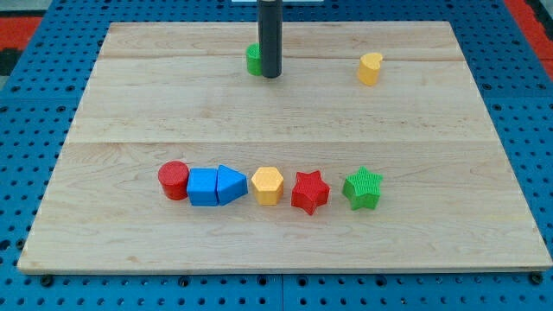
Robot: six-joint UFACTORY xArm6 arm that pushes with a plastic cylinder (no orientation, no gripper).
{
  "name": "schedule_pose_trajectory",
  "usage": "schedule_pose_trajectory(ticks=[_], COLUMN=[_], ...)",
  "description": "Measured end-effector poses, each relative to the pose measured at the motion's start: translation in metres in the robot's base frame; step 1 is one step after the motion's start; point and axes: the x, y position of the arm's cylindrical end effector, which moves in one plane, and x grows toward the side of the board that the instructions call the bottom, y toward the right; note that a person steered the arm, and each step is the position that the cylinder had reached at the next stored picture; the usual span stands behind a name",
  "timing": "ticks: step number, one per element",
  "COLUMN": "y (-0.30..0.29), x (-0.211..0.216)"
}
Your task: Keep the green circle and yellow hexagon diagonally to each other
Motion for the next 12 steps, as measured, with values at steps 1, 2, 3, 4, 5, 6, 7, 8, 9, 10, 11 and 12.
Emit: schedule_pose_trajectory(ticks=[1,2,3,4,5,6,7,8,9,10,11,12], y=[0.053,0.154,0.159,0.107,0.029,-0.001,-0.017,-0.039,-0.043,-0.050,-0.085,-0.080], x=[0.088,0.139,0.246,0.263,0.226,0.182,0.136,0.101,0.121,0.143,0.111,0.083])
